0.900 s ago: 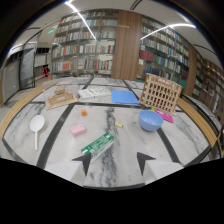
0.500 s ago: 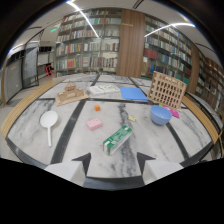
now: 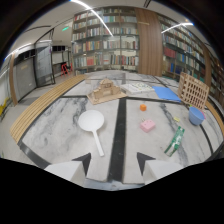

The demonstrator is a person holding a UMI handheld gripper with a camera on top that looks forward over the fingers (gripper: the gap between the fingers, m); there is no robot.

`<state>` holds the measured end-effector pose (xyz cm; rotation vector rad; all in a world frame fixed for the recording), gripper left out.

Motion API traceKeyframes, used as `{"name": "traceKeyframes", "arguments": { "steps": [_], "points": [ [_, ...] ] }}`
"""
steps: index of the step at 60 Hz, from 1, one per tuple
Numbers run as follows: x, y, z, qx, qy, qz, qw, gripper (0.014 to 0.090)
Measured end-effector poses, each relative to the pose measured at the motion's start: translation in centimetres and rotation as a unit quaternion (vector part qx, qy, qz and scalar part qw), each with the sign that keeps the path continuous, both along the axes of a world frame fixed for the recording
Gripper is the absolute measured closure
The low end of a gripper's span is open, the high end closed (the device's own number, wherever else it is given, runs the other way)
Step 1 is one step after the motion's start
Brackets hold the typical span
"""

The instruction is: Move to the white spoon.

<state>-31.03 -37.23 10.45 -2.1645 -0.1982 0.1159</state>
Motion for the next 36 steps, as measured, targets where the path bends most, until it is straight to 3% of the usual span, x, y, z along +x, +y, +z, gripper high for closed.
{"name": "traceKeyframes", "arguments": {
  "steps": [17,36],
  "points": [
    [-8.1,5.9,-1.8,-0.007,0.008,-0.005,1.000,0.0184],
    [-10.5,11.6,-4.7,-0.009,-0.007,-0.022,1.000,0.0184]
  ]
}}
